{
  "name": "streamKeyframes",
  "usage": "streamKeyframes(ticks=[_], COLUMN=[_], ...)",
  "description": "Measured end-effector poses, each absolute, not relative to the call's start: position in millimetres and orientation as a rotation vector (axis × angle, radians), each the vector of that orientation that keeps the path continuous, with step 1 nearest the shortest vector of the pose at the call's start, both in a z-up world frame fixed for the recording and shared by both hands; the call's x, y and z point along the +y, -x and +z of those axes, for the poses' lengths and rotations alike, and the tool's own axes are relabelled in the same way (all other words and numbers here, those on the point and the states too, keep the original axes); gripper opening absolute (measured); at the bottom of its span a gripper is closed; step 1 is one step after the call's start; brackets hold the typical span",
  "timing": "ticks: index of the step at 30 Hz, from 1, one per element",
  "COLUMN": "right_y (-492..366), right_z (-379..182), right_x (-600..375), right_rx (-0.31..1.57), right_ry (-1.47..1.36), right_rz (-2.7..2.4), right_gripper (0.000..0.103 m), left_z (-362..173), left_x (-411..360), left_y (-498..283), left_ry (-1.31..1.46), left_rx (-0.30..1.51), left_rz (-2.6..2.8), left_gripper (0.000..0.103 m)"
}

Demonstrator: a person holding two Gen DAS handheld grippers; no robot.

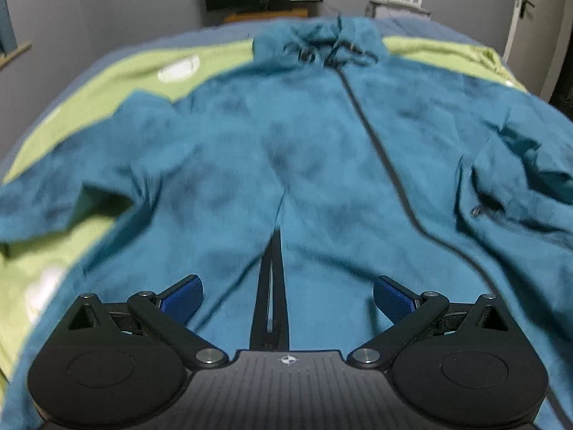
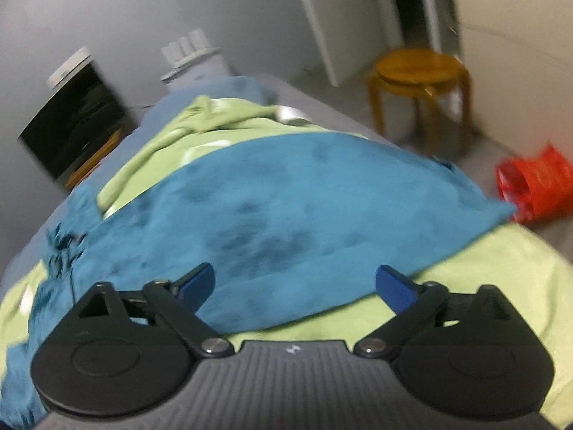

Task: Fold large clothes
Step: 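Grasp the jacket hem with the right gripper and lift it toward the hood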

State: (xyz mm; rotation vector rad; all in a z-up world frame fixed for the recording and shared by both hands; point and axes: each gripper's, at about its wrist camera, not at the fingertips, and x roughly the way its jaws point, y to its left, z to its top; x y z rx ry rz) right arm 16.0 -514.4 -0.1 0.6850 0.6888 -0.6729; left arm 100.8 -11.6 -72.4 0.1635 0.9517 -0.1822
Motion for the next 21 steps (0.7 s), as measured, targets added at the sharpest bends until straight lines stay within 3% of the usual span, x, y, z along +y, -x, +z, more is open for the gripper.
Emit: streamKeyframes(ticks=[7, 13, 21], right_y=[6, 14, 45], right_z=[-47, -86, -134], right_x=[-550, -574, -606], right_rx=[0.705, 0.693, 0.365], right_ry=[-0.893, -1.053, -1.264], right_rz=[-0.722, -0.766, -0.782], right_gripper=[0.073, 0.064, 0.051], left_z=[-89, -89, -92], left_x=[-13, -9, -5], left_y=[-90, -91, -97], left_ry=[-0.191, -0.141, -0.109], left_rx=[0.92, 0.937, 0.98], left_rz=[-0.169, -0.176, -0.173], left_gripper=[0.103, 0.103, 0.103])
